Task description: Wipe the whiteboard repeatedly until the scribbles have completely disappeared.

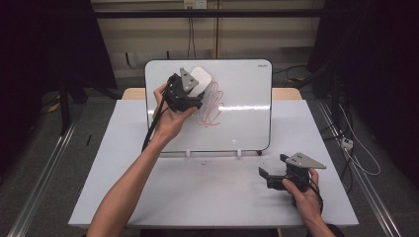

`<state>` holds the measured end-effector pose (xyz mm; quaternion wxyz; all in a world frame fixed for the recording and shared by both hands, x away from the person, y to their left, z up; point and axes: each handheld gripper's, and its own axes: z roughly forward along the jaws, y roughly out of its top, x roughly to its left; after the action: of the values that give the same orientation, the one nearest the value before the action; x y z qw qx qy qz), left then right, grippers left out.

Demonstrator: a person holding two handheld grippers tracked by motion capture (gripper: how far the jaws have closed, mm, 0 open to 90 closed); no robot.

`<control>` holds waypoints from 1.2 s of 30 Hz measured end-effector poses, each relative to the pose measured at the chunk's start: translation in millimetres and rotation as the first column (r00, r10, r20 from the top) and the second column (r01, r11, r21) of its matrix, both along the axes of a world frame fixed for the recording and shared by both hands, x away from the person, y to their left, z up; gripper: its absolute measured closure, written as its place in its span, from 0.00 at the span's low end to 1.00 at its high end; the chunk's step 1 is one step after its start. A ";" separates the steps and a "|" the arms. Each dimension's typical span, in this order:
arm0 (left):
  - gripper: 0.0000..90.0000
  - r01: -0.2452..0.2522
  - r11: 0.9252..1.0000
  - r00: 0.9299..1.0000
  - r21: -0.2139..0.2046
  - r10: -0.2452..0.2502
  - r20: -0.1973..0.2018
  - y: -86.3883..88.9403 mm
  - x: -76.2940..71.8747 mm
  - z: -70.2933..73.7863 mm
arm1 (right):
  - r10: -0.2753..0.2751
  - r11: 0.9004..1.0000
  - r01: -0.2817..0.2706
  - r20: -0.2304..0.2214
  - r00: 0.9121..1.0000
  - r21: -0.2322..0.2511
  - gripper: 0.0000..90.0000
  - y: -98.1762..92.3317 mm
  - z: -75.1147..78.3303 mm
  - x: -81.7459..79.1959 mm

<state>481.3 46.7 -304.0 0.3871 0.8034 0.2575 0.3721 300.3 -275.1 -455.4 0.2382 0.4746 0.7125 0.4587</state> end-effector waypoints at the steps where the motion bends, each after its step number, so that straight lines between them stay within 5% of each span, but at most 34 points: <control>1: 0.35 0.008 1.000 1.000 -0.017 -0.008 -0.009 -1.2 0.4 -0.3 | 0.000 1.000 0.000 -0.001 1.000 0.002 0.05 0.0 -0.1 0.0; 14: 0.35 -0.047 0.997 0.998 0.063 0.045 0.041 -11.8 13.1 -13.0 | -0.002 1.000 0.002 0.003 1.000 -0.007 0.05 0.7 0.0 0.5; 36: 0.35 -0.074 0.995 0.996 0.069 0.071 0.053 -17.6 9.2 -16.5 | -0.004 1.000 0.004 0.005 1.000 -0.006 0.05 1.6 0.5 0.1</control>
<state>490.4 29.1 -320.5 0.3510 0.7971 0.2633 0.4150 300.4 -273.5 -454.9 0.2424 0.4743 0.7123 0.4570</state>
